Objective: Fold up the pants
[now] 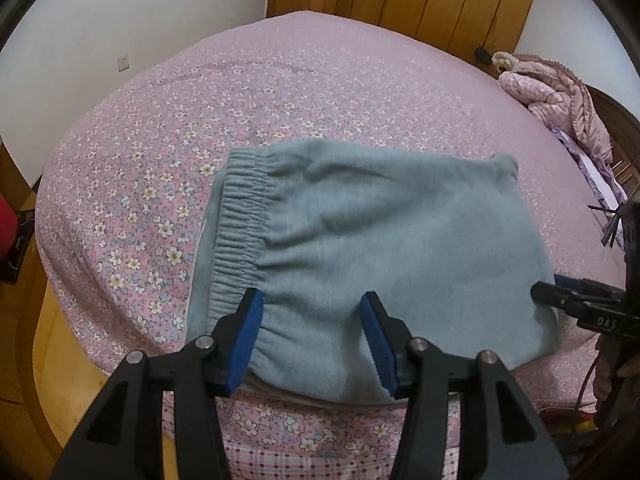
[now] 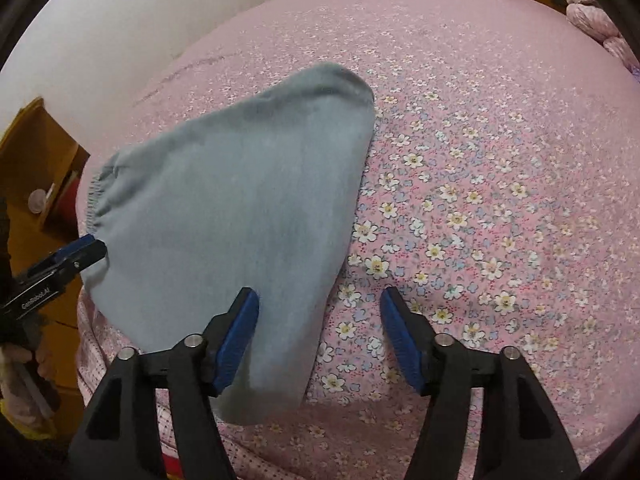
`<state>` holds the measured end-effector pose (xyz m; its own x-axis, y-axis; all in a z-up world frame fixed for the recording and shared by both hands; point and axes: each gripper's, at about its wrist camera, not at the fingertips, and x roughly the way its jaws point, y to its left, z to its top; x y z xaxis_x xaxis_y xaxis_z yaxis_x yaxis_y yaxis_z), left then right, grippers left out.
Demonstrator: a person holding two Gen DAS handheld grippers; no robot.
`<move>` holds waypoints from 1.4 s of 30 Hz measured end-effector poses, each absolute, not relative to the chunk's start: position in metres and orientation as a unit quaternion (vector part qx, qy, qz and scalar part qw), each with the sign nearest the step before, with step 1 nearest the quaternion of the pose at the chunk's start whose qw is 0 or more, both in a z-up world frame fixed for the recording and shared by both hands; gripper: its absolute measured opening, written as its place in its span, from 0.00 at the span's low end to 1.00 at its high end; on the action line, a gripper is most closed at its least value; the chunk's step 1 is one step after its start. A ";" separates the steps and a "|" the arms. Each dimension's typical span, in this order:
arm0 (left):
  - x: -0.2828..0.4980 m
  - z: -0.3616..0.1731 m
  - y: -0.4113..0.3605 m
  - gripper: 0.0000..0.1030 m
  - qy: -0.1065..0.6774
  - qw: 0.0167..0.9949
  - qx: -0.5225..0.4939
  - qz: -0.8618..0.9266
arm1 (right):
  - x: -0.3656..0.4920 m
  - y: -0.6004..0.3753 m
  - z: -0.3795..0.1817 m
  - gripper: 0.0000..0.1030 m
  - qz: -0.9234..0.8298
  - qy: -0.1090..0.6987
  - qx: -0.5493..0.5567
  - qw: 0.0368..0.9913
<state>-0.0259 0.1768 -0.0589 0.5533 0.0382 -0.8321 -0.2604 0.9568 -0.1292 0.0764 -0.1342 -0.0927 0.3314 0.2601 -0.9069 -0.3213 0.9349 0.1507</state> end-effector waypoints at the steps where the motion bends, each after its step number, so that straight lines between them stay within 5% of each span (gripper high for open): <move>1: -0.026 -0.059 0.177 0.52 0.465 0.873 -0.122 0.086 | 0.076 -0.134 -0.093 0.71 0.180 0.549 -0.028 0.816; 7: -0.029 -0.054 0.175 0.52 0.466 0.872 -0.126 0.084 | 0.068 -0.125 -0.099 0.77 0.191 0.547 -0.025 0.815; 25: -0.038 -0.040 0.165 0.52 0.456 0.876 -0.136 0.078 | 0.064 -0.152 -0.091 0.73 0.200 0.541 0.074 0.813; 29: -0.037 -0.044 0.164 0.52 0.458 0.874 -0.140 0.081 | 0.064 -0.140 -0.094 0.61 0.207 0.544 0.084 0.809; 40: -0.033 -0.055 0.161 0.41 0.468 0.873 -0.108 0.088 | 0.071 -0.113 -0.106 0.53 0.227 0.541 0.121 0.801; 42: -0.032 -0.058 0.161 0.40 0.471 0.872 -0.101 0.089 | 0.072 -0.115 -0.107 0.38 0.222 0.545 0.118 0.800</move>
<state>-0.0321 0.1614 -0.0579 0.5406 0.0602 -0.8391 -0.2509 0.9636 -0.0925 0.0724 -0.1155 -0.1067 0.3081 0.4836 -0.8193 -0.2255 0.8737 0.4310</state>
